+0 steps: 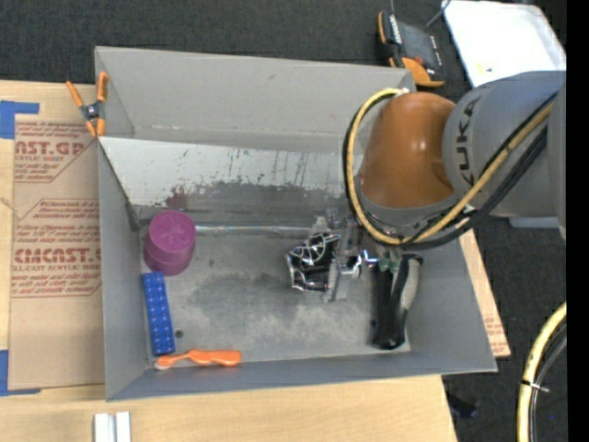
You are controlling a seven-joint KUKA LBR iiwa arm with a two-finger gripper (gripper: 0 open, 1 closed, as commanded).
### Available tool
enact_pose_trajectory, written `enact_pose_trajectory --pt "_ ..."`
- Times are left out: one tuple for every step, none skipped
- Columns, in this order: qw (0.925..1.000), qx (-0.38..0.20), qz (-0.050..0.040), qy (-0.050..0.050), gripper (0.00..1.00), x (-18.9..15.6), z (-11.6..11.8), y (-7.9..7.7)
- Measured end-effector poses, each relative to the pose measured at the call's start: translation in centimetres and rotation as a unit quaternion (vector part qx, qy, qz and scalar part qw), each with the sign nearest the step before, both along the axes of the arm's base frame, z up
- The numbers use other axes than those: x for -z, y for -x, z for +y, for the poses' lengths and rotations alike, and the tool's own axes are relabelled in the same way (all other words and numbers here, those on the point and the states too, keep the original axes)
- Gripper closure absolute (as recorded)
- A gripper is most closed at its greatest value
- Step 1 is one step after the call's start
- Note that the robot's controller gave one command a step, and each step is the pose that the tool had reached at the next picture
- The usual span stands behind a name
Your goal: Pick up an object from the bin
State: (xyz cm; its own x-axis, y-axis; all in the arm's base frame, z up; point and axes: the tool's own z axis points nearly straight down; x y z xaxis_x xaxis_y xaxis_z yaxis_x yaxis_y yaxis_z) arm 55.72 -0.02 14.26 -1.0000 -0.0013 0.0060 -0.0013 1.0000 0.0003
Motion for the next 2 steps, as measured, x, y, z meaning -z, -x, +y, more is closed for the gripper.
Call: enact_pose_trajectory --pt "1.0000 0.000 -0.0036 0.000 0.00 -0.4 0.0 -0.2" --pt "1.0000 0.003 -0.0060 0.000 0.00 6.1 -0.3 -0.1"
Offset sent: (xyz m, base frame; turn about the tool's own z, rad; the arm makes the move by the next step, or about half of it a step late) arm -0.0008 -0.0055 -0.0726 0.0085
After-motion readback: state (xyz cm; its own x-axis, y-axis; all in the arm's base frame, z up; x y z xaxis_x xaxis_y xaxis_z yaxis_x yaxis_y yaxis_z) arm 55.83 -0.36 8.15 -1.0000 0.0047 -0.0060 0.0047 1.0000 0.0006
